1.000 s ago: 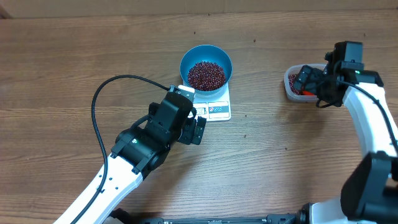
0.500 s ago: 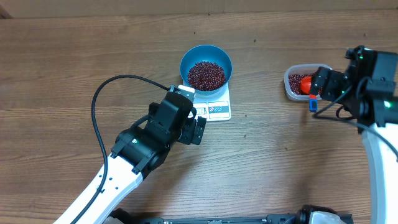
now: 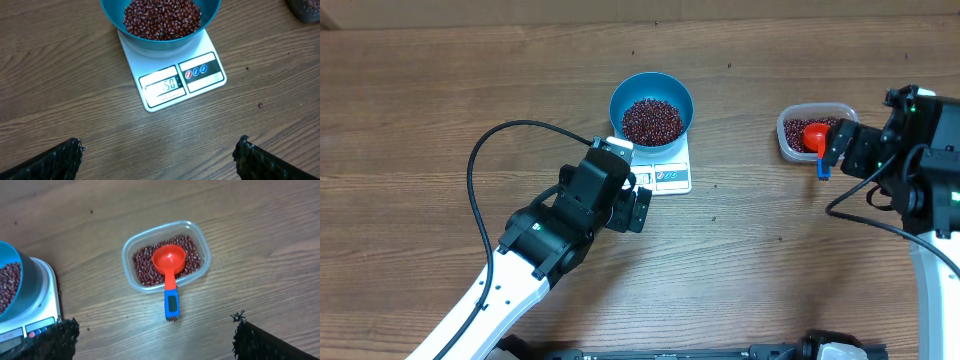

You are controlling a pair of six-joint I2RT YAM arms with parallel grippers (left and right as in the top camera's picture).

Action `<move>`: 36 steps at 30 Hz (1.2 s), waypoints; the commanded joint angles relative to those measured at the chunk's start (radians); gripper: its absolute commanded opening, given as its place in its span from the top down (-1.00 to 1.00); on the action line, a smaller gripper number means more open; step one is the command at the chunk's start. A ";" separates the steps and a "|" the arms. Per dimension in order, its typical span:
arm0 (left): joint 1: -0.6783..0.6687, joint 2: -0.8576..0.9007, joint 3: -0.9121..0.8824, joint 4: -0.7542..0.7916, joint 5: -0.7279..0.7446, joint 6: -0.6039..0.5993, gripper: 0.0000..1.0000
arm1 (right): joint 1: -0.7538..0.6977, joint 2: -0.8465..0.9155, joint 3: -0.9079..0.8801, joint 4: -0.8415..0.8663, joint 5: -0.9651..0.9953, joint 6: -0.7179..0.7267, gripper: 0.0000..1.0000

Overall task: Scoop item into bowl and weigh 150g on scale
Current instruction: 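Release the red scoop in the tub and hold the right gripper still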

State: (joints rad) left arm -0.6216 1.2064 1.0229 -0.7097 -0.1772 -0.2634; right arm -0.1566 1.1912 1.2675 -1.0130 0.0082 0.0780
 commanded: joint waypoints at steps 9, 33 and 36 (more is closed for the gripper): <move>-0.003 0.000 -0.002 0.003 -0.014 -0.014 -0.99 | -0.002 0.140 0.003 -0.125 0.009 -0.050 -1.00; -0.003 0.000 -0.002 0.003 -0.014 -0.014 -0.99 | -0.002 0.178 0.003 -0.119 0.009 -0.050 -1.00; -0.003 0.000 -0.002 0.003 -0.013 -0.014 -0.99 | -0.002 0.178 0.003 -0.119 0.009 -0.050 -1.00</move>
State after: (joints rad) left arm -0.6216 1.2064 1.0229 -0.7097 -0.1772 -0.2634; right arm -0.1566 1.3663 1.2675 -1.1381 0.0074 0.0322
